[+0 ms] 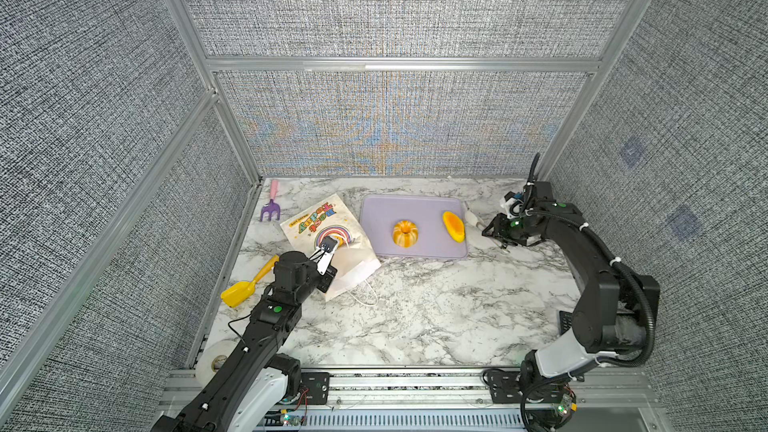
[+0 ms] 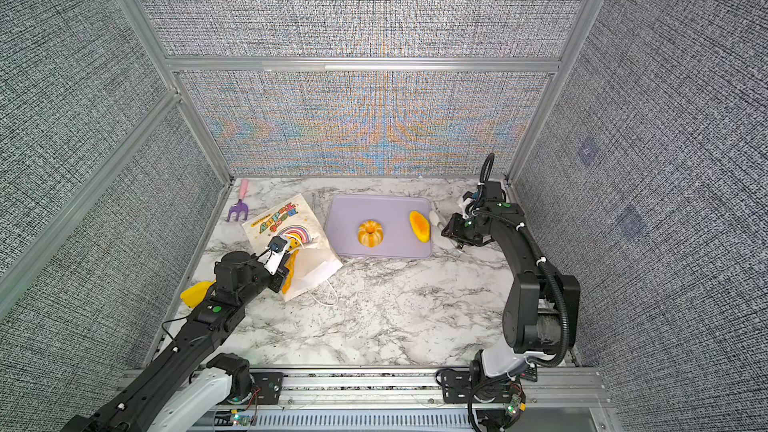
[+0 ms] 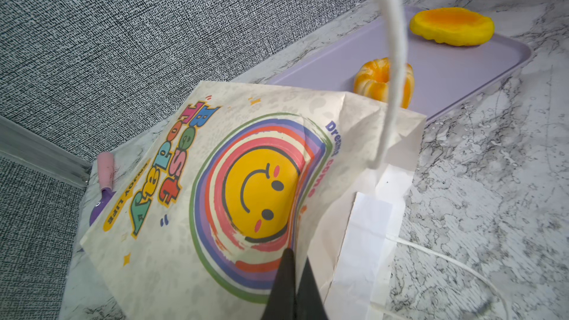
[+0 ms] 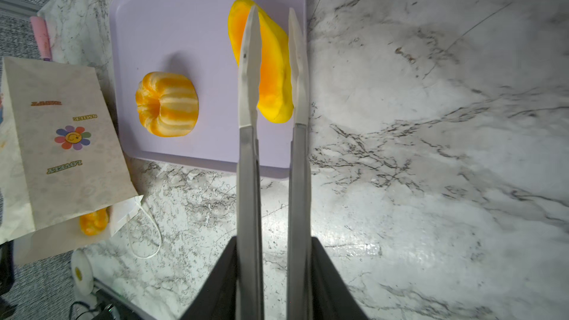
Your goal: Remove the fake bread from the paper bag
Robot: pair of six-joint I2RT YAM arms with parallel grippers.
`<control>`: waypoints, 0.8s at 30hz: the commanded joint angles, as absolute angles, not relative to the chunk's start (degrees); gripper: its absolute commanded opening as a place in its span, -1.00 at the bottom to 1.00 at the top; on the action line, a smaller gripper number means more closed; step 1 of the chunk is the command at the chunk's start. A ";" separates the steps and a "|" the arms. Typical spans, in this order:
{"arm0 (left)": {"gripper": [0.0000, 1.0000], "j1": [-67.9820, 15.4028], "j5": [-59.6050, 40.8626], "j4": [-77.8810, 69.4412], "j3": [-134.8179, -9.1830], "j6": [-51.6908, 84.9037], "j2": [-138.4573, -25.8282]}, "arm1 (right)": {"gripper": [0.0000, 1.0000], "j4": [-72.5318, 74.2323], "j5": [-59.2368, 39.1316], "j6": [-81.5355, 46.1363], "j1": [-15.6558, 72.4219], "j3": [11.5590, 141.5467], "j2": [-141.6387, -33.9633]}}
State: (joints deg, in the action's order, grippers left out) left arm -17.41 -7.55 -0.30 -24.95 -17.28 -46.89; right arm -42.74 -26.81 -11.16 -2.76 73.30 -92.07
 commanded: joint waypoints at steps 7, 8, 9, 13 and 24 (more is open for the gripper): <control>-1.00 -17.58 -8.19 0.09 -25.49 -16.96 -47.55 | -0.20 -40.34 -33.92 -8.38 -3.95 71.46 -93.76; -1.00 -17.71 -8.17 0.09 -25.49 -16.96 -47.57 | -0.20 -40.49 -33.06 -8.35 -4.07 71.33 -93.62; -1.00 -17.67 -8.17 0.17 -25.41 -16.96 -47.55 | -0.20 -40.52 -32.58 -8.43 -4.30 71.04 -93.42; -1.00 -17.80 -8.06 0.18 -25.42 -17.05 -47.77 | -0.19 -41.28 -30.25 -8.09 -4.66 70.52 -92.60; -1.00 -17.93 -7.95 0.18 -25.44 -17.05 -47.99 | -0.19 -40.39 -31.86 -8.20 -4.62 69.87 -94.52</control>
